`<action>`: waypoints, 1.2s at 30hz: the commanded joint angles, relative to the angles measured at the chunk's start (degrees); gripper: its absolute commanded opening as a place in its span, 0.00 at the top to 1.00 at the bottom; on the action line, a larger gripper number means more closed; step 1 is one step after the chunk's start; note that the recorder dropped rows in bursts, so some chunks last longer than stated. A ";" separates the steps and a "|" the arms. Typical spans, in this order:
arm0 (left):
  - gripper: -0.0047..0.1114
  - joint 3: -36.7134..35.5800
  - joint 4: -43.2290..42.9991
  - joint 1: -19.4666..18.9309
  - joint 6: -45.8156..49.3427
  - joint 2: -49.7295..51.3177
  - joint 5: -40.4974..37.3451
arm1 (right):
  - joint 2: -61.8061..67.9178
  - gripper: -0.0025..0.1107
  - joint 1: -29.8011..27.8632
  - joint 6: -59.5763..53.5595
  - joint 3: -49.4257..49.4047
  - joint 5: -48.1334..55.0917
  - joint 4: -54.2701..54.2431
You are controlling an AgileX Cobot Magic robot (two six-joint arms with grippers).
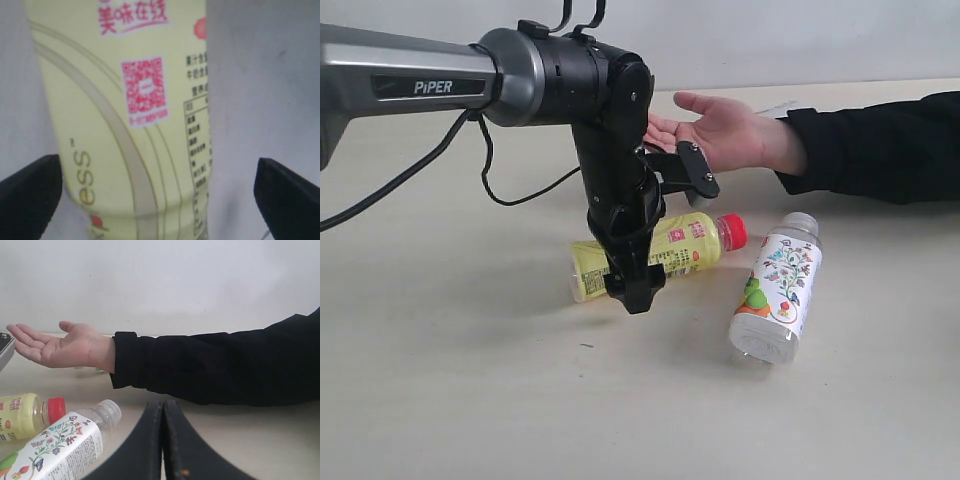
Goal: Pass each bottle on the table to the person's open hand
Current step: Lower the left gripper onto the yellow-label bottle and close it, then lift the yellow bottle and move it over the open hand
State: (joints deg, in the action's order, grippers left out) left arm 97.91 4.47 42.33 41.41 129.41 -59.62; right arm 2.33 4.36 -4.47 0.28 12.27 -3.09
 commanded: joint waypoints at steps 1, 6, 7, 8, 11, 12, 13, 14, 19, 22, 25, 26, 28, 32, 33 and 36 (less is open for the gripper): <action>0.30 0.11 -0.13 0.34 -0.34 -0.05 0.05 | -0.41 0.98 -0.32 -0.02 -0.28 -0.80 0.26; 0.87 0.11 -0.26 0.34 -0.11 -0.05 -0.21 | -0.41 0.98 -0.32 -0.02 -0.28 -0.80 0.26; 0.97 0.11 -0.26 0.34 -0.11 -0.05 -0.21 | -0.41 0.98 -0.32 -0.02 -0.28 -0.80 0.26; 0.94 0.11 -0.26 0.34 0.13 -0.05 -0.21 | -0.41 0.98 -0.32 -0.02 -0.28 -0.80 0.26; 0.94 0.11 -0.38 0.34 0.13 -0.05 -0.21 | -0.41 0.98 -0.32 -0.02 -0.28 -0.80 0.26; 0.94 0.11 -0.38 0.34 0.13 -0.05 -0.21 | -0.41 0.98 -0.32 -0.02 -0.28 -0.80 0.26; 0.94 0.11 -0.38 0.34 0.13 -0.05 -0.32 | -0.41 0.98 -0.32 -0.02 -0.28 -0.80 0.26; 0.94 0.11 -0.60 0.34 0.13 -0.05 -0.45 | -0.41 0.98 -0.32 -0.02 -0.28 -0.80 0.26; 0.94 0.11 -1.62 0.34 0.13 -0.38 -1.76 | -0.41 0.98 -0.32 -0.02 -0.28 -0.80 0.26; 0.94 0.11 -1.89 0.34 -0.10 -1.45 -2.34 | -0.41 0.98 -0.32 -0.02 -0.28 -0.80 0.26; 0.94 0.11 -1.89 0.34 -0.21 -3.07 -2.52 | -0.41 0.98 -0.32 -0.02 -0.28 -0.80 0.26; 0.94 0.11 -1.89 0.34 -0.21 -3.76 -2.54 | -0.41 0.98 -0.32 -0.02 -0.28 -0.80 0.26; 0.94 0.11 -1.89 0.34 -0.21 -5.10 -2.54 | -0.41 0.98 -0.32 -0.02 -0.28 -0.80 0.26; 0.94 0.23 -1.89 0.34 -0.32 -7.73 -2.53 | -0.41 0.98 -0.32 -0.02 -0.28 -0.80 0.12; 0.94 0.23 -1.89 0.34 -0.32 -8.40 -2.53 | -0.41 0.98 -0.32 -0.02 -0.28 -0.80 0.12; 0.94 0.23 -1.89 0.39 -0.32 -9.87 -2.53 | -0.41 0.98 -0.32 -0.02 -0.28 -0.80 0.12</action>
State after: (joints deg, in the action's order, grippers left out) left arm 97.91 2.58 42.33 41.41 121.41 -61.92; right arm 2.33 4.36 -4.47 0.28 12.27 -3.09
